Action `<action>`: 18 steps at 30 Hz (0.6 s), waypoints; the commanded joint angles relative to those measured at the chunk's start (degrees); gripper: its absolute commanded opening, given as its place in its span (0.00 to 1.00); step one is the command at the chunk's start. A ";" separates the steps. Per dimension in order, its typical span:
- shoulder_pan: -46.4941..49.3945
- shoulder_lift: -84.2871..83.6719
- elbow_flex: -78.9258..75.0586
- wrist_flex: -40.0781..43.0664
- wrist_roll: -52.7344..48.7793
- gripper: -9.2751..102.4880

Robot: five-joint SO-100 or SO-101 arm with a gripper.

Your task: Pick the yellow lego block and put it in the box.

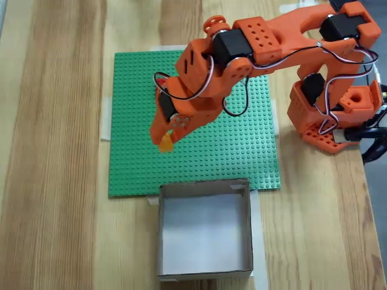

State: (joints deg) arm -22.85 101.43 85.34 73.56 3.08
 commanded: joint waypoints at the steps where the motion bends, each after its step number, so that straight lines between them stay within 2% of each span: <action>1: -3.16 2.46 -4.22 1.67 0.62 0.11; 7: -8.53 2.46 -4.31 1.93 2.72 0.11; 18: -17.75 1.58 -0.88 -3.16 6.86 0.10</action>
State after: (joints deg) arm -39.02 101.60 83.85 71.98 9.58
